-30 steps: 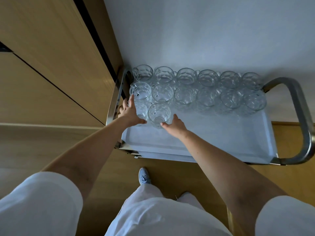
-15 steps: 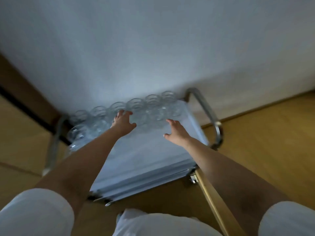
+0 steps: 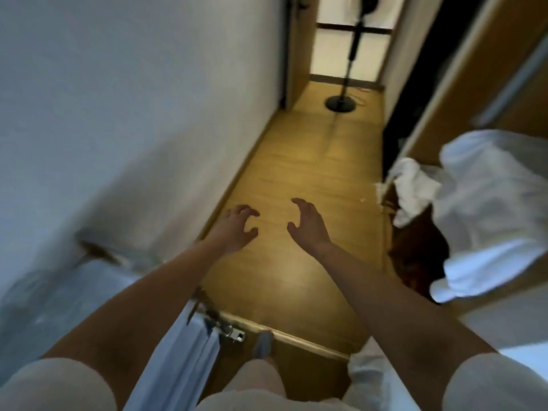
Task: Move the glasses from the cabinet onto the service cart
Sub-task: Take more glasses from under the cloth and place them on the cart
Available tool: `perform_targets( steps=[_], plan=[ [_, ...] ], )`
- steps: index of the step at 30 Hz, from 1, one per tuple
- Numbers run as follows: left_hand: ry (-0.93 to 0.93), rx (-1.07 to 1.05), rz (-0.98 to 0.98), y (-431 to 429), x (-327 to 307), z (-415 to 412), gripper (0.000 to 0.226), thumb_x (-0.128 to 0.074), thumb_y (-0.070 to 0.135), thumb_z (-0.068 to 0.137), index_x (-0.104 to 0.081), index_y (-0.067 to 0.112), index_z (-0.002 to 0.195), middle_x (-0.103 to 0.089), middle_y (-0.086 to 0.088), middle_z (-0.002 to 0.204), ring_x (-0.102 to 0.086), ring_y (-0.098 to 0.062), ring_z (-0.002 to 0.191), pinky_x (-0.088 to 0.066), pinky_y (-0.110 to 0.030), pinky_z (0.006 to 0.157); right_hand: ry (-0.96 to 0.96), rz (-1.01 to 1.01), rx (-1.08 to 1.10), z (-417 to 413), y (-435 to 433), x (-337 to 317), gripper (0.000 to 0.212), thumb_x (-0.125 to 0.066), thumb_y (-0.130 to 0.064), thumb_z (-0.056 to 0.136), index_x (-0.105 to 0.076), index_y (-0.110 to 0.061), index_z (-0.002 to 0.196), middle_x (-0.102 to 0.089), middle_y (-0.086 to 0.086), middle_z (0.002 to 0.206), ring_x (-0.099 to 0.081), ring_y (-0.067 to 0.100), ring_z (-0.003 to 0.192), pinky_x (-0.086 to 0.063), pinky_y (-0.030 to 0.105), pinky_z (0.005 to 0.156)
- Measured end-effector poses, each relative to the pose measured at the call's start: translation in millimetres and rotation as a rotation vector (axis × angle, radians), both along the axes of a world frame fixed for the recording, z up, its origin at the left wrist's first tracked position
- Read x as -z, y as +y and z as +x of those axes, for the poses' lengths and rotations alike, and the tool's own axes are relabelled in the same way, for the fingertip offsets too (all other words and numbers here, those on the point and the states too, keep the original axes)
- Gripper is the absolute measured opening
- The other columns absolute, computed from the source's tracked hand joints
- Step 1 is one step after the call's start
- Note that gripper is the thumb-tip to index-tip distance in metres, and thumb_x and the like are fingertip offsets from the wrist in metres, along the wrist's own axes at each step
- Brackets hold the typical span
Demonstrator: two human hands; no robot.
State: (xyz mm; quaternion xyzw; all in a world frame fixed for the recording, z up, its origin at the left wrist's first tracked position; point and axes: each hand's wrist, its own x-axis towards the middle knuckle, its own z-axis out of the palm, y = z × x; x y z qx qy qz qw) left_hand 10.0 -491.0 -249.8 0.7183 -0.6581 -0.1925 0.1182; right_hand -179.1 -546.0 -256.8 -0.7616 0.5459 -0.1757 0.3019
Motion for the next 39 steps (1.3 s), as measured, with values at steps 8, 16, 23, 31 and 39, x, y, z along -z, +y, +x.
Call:
perform_targets(
  steps=[8, 16, 23, 31, 39],
  plan=[
    [0.01, 0.403, 0.079, -183, 21, -118, 0.037, -0.058, 0.029, 0.092, -0.054, 0.023, 0.127, -0.037, -0.007, 0.146, -0.036, -0.03, 0.133, -0.031, -0.038, 0.11, 0.02, -0.04, 0.445, -151, -111, -4, 0.057, -0.057, -0.013, 0.089, -0.035, -0.016, 0.142, -0.042, 0.009, 0.143, -0.04, 0.026, 0.131, -0.036, 0.034, 0.103],
    [0.071, 0.751, -0.001, -414, -32, -225, 0.026, -0.059, 0.022, 0.09, -0.061, 0.02, 0.116, -0.048, -0.004, 0.135, -0.045, -0.025, 0.126, -0.037, -0.033, 0.103, -0.055, -0.155, 0.772, -215, -295, -38, 0.047, -0.057, -0.014, 0.089, -0.044, -0.018, 0.134, -0.052, 0.007, 0.132, -0.05, 0.024, 0.119, -0.04, 0.026, 0.094],
    [0.058, 1.034, -0.052, -527, -70, -351, 0.033, -0.059, 0.016, 0.087, -0.06, 0.018, 0.12, -0.053, -0.004, 0.128, -0.052, -0.023, 0.116, -0.04, -0.029, 0.095, -0.194, -0.218, 0.984, -277, -383, -69, 0.055, -0.059, -0.011, 0.086, -0.041, -0.016, 0.138, -0.051, 0.007, 0.133, -0.048, 0.023, 0.122, -0.037, 0.027, 0.099],
    [0.164, 1.276, -0.083, -547, -58, -533, 0.037, -0.058, 0.021, 0.089, -0.055, 0.022, 0.126, -0.047, 0.003, 0.137, -0.05, -0.017, 0.122, -0.035, -0.02, 0.094, 0.051, -0.261, 1.267, -467, -358, -68, 0.049, -0.058, -0.01, 0.089, -0.045, -0.013, 0.136, -0.047, 0.012, 0.138, -0.047, 0.027, 0.123, -0.04, 0.028, 0.098],
    [0.188, 1.371, -0.201, -567, -83, -688, 0.053, -0.062, 0.029, 0.084, -0.049, 0.016, 0.133, -0.041, -0.006, 0.142, -0.038, -0.026, 0.132, -0.029, -0.024, 0.102, 0.138, -0.352, 1.342, -600, -369, -95, 0.048, -0.058, -0.011, 0.087, -0.048, -0.014, 0.135, -0.047, 0.012, 0.136, -0.047, 0.027, 0.124, -0.04, 0.026, 0.098]
  ],
)
